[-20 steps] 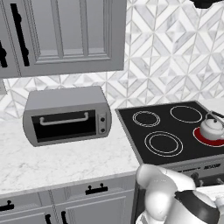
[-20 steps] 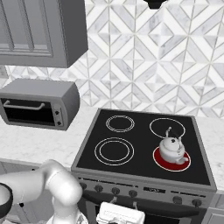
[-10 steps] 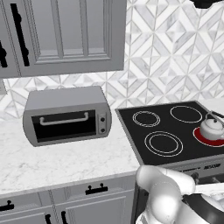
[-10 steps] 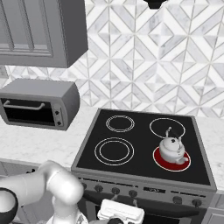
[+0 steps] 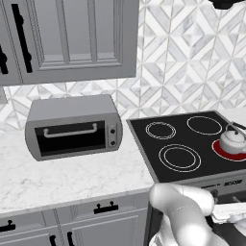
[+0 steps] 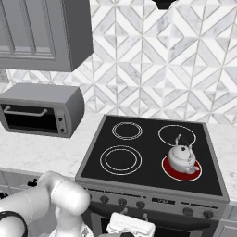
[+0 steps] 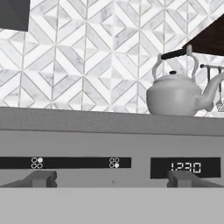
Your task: Turn off the front right burner of the stove.
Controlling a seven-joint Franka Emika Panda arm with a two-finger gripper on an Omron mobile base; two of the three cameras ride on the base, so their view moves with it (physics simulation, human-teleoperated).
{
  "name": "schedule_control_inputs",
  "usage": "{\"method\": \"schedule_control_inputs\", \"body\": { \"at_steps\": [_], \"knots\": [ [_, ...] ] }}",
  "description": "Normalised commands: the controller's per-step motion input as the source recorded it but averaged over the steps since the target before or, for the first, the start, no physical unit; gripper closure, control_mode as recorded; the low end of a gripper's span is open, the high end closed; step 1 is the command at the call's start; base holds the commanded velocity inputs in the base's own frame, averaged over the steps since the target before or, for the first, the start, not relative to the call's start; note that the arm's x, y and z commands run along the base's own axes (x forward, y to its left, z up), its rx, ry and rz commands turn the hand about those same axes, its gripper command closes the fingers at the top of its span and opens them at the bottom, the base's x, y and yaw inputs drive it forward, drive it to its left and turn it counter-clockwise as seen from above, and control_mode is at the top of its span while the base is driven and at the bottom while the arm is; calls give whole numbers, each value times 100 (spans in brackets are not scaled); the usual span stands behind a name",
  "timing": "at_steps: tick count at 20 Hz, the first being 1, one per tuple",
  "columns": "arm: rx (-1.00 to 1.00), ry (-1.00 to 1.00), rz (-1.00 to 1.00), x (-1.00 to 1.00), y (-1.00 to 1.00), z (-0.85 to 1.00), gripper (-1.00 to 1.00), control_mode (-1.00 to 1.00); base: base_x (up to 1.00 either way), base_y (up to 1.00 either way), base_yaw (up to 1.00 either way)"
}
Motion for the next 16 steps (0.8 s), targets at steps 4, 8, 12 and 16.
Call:
{"method": "schedule_control_inputs", "body": {
  "at_steps": [4, 8, 12, 16],
  "knots": [
    [0, 0, 0, 19, -11, -11, -100, -100, 0, 0, 0],
    [0, 0, -2, 39, 0, -10, -100, -100, 0, 0, 0],
    [0, 0, -2, 29, 0, -10, -100, -100, 0, 0, 0],
    [0, 0, 0, 21, 0, -20, -100, -100, 0, 0, 0]
  ]
}}
